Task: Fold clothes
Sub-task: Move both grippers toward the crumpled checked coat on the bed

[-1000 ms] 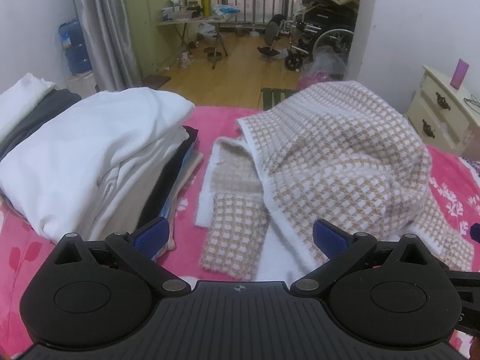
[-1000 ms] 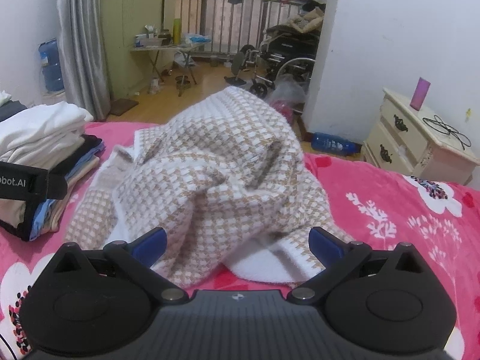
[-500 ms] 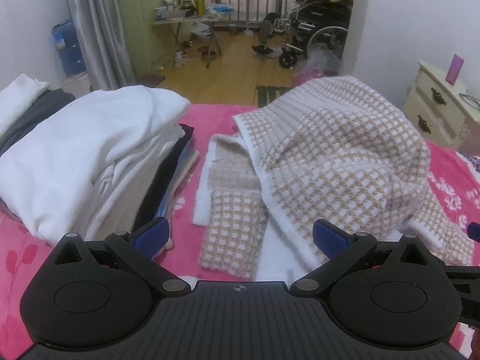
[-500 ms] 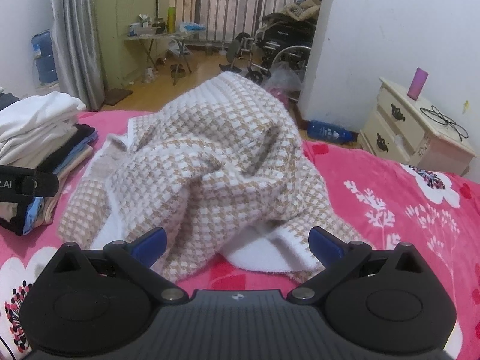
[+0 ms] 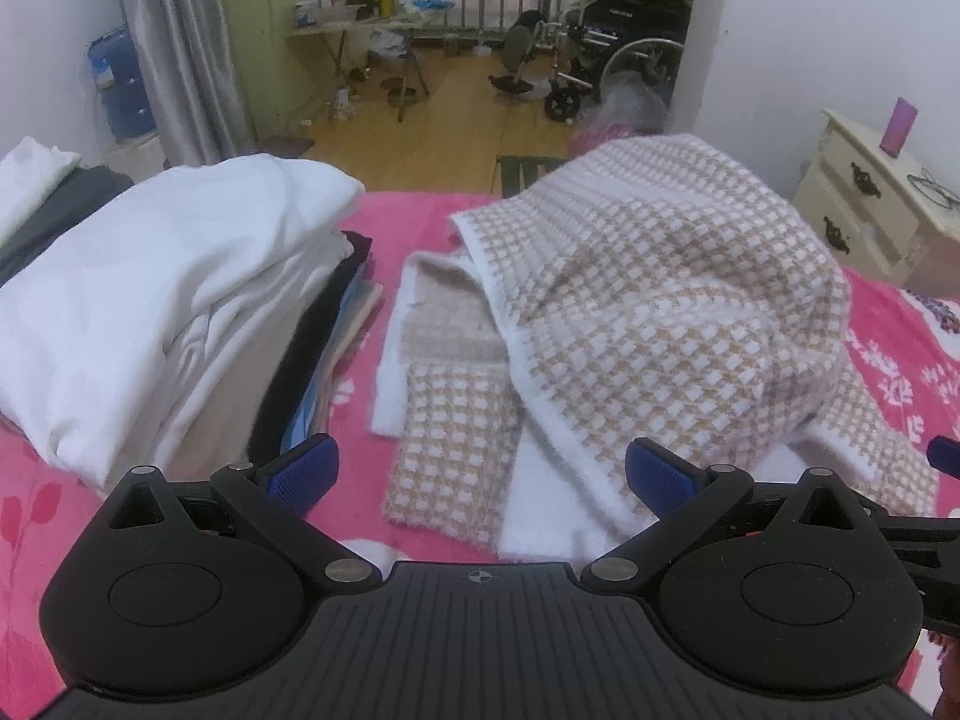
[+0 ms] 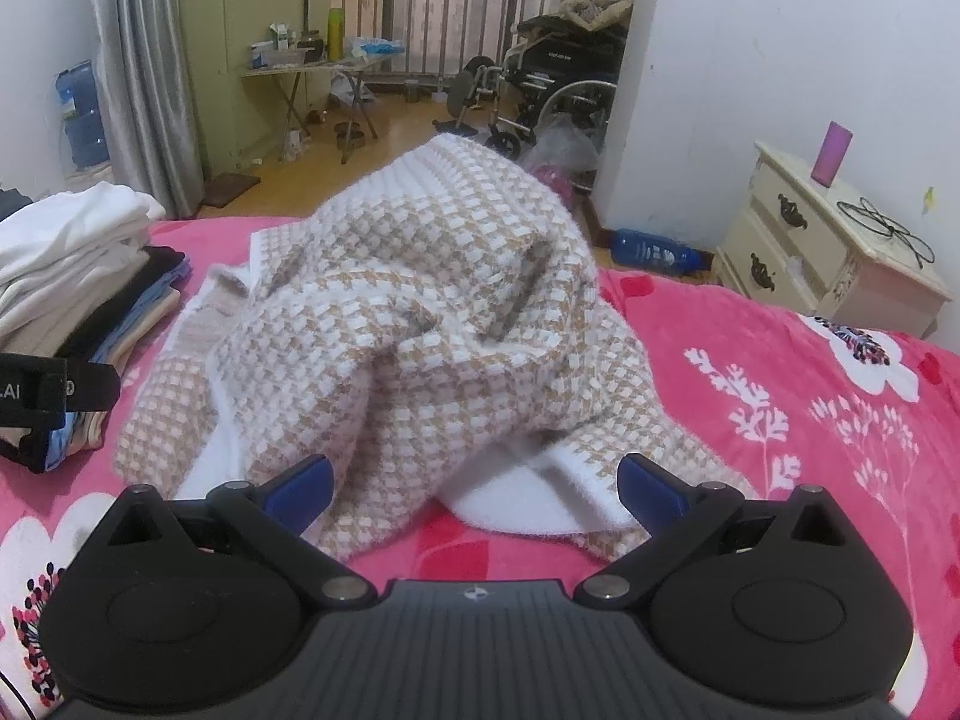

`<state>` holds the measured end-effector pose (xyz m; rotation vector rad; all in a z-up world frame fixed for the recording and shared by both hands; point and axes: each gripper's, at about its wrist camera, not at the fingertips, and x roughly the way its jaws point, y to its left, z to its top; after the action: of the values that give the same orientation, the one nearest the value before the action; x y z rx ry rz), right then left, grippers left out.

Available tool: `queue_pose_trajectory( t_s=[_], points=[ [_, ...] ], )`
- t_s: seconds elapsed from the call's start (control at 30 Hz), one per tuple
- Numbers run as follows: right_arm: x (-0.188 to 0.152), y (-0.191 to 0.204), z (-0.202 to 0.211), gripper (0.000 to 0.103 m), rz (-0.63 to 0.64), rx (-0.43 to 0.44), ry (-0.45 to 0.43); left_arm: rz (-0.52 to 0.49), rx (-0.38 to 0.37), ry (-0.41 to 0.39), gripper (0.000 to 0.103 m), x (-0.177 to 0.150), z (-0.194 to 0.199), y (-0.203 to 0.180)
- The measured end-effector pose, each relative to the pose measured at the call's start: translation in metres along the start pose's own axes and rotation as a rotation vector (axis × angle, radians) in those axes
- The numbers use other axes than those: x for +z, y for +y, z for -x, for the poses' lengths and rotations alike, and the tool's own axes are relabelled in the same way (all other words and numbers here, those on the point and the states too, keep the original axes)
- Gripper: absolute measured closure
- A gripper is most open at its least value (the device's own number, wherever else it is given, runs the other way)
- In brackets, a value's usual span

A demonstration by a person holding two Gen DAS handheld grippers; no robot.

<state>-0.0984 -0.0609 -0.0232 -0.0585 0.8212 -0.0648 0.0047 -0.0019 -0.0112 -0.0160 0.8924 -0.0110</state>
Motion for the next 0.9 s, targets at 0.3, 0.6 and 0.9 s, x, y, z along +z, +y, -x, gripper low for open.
queue_pose_trajectory(
  t_s=[0.3,0.6,0.9],
  points=[
    [-0.0007,-0.0011,-0.0021,0.0,-0.007,-0.006,0.019,0.009,0.024,0.002,0.0,0.0004,0.0019,0.0038],
    [-0.0014,-0.0025,-0.0029,0.0,-0.012,-0.006,0.028,0.01,0.033,0.009,0.0,0.0007,0.0005,0.0048],
    [-0.0027,-0.0025,-0.0053,0.0,-0.006,-0.006,0.038,0.023,0.038,0.014,0.0,0.0005,0.0001,0.0072]
  ],
)
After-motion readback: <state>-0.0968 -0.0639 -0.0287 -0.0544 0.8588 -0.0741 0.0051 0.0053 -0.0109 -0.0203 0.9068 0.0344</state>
